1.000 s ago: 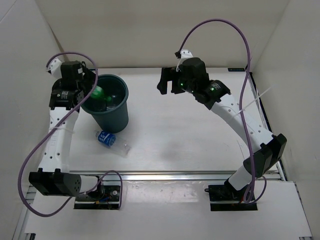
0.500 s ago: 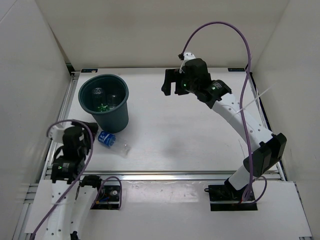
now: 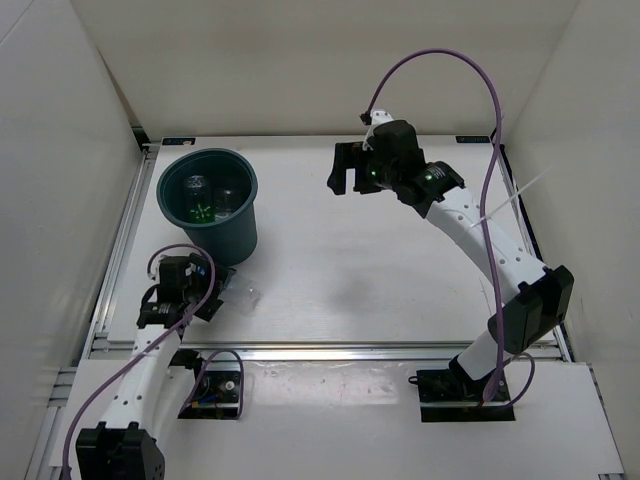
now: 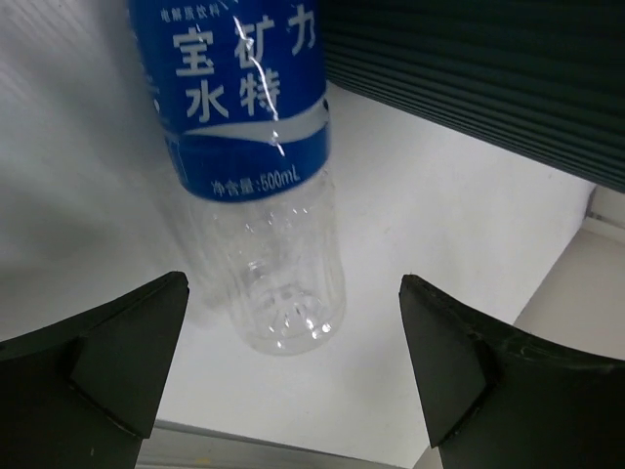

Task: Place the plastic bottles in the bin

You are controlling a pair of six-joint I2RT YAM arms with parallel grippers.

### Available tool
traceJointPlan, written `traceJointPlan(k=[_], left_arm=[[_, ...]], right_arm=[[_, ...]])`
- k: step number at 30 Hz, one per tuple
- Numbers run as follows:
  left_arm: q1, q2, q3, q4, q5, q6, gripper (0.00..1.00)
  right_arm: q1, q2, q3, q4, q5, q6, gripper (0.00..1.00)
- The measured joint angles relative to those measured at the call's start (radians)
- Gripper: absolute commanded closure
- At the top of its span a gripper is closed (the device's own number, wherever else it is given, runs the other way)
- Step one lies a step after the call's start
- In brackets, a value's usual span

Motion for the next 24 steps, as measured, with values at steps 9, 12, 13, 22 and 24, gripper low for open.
traceJointPlan(k=[9,12,13,22,24], left_arm=[[0.051,0.153,-0.082,0.154,0.035,0.043,0.0],[0.068,0.216,-0.083,0.214,0.051,0.045,0.0],[0.075,0.235,-0.083,0.237,0.061,0.045,0.02],[0.109,0.312,-0.084,0.351,0.129,0.057,0.55],[0.111,0.264,-0.083,0.301,0.133,0.051,0.61]], right_arm=[[-0.011,-0.037,-0.043,-0.007,-0.002,-0.006,0.0],[-0.011,-0.065,-0.059,-0.01,-0.004,-0.006,0.0],[-0.011,-0.073,-0.064,-0.01,-0.006,-0.007,0.0],[-0.011,-0.084,-0.082,-0.024,-0.027,-0.005,0.0],[-0.011,-0.084,-0.082,-0.026,-0.031,-0.003,0.0]])
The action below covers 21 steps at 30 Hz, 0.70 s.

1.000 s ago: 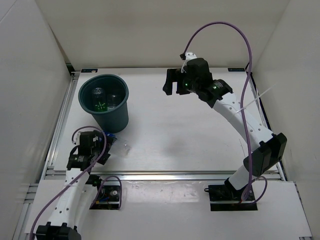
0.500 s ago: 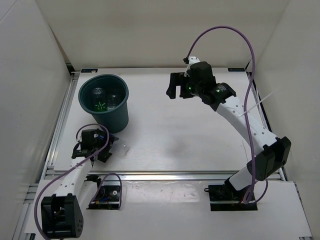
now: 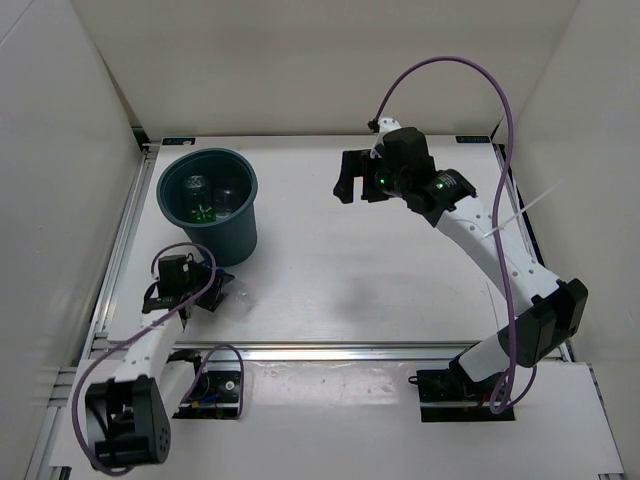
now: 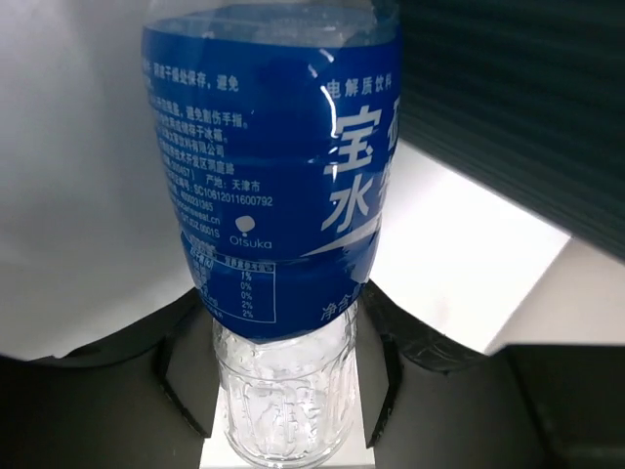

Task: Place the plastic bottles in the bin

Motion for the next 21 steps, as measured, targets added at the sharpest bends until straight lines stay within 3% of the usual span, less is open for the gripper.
traceJointPlan(k=[6,10,15,21], left_arm=[[0.01,-0.356,0.056,-0.376,-0.048,-0.132,0.65],[0.018,-0.563,0.29,-0.678,-0.175,-0.225,0.65],[0.02,-0.502,0.695,-0.773,-0.319,-0.163,0.63],[0.02,-0.241,0.821,-0.587,-0.41,0.01,0.61]], right_arm=[[0.0,0.0,0.0,-0.004,-0.009,0.005,0.0],[0.0,0.0,0.0,-0.008,-0.009,0.008,0.0],[0.0,0.003,0.0,-0.022,-0.014,0.013,0.0],[-0.001,0.025,0.008,-0.026,-0.045,0.027,0.0]])
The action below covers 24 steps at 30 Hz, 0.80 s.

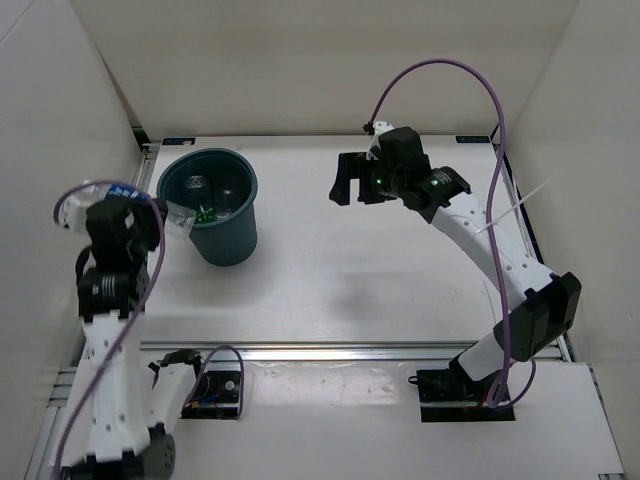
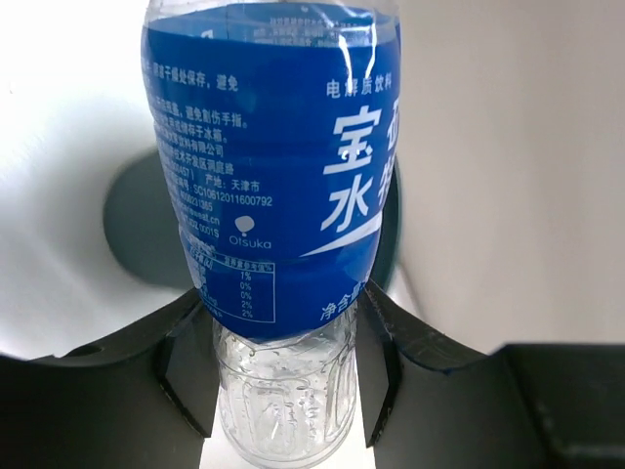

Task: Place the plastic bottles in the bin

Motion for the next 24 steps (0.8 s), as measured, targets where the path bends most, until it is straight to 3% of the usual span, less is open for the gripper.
traceJointPlan(k=[5,7,9,10,12,16,24], left_arm=[[-0.037,0.369,0.164,0.12,-0.091,0.105,0.58],[-0.079,0.494,0.226,0.152,-0.13,0.146,0.4],[-0.115,0.56,0.251,0.166,-0.151,0.179,0.05],[-0.134,0.581,0.256,0.168,-0.161,0.19,0.0],[-0.175,0.59,0.257,0.158,-0.191,0.2,0.0],[-0.261,0.46,0.224,0.136,-0.276,0.197,0.0],[-0.28,-0.144,-0.053,0.005,-0.538,0.161,0.0]], right_arm=[[-0.005,0.019,0.029,-0.003,-0.035,0.0,0.0],[-0.007,0.02,0.04,-0.002,-0.047,0.0,0.0],[-0.007,0.019,0.044,0.001,-0.052,-0.001,0.0],[-0.007,0.019,0.044,0.0,-0.051,-0.001,0.0],[-0.007,0.019,0.044,-0.002,-0.042,-0.001,0.0],[-0.016,0.011,0.044,-0.022,-0.037,-0.003,0.0],[-0.06,-0.013,0.045,-0.113,-0.071,-0.02,0.0]])
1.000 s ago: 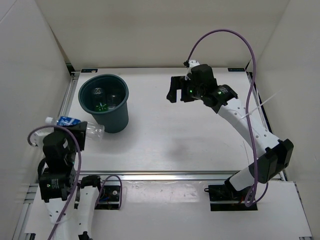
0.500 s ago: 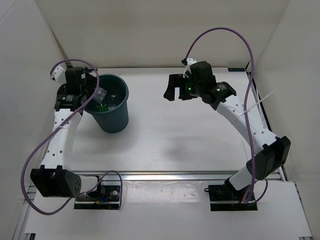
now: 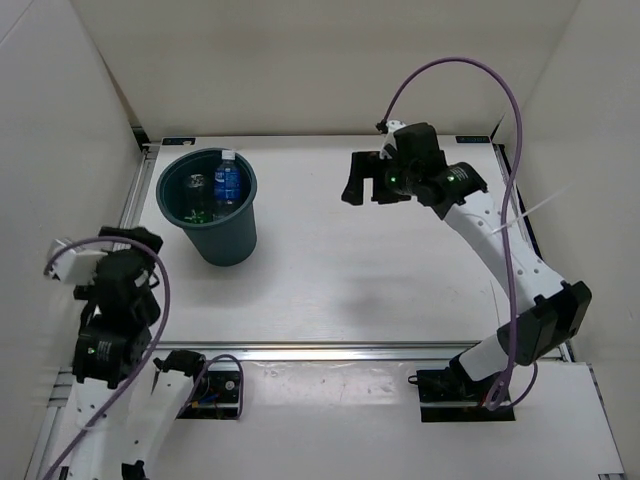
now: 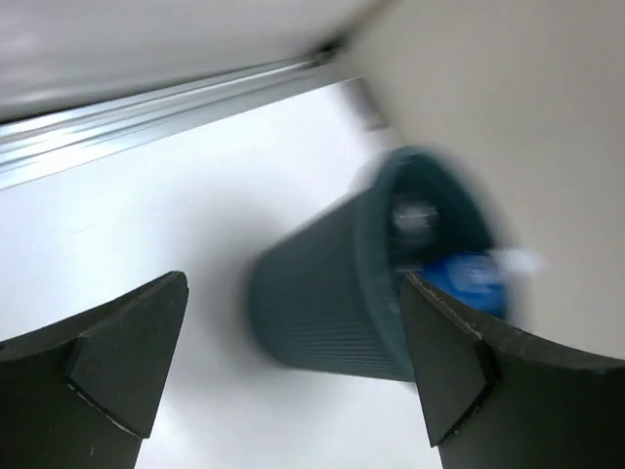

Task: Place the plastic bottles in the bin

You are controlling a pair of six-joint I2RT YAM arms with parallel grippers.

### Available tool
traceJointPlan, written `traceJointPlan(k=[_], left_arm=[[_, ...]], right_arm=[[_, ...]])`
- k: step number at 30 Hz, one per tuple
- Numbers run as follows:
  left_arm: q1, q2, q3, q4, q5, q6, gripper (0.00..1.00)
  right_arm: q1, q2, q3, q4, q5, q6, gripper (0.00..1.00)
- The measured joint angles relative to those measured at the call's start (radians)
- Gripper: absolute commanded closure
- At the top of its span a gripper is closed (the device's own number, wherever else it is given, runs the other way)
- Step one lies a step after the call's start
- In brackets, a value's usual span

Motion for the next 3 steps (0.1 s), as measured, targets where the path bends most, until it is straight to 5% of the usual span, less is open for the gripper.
traceJointPlan(k=[3], left_arm=[[0.0,-0.032,-0.151,-0.119,-0.101,-0.068,0.0]], right_arm=[[0.004,-0.026,0.0,-0.023,0.024,-0.005,0.0]])
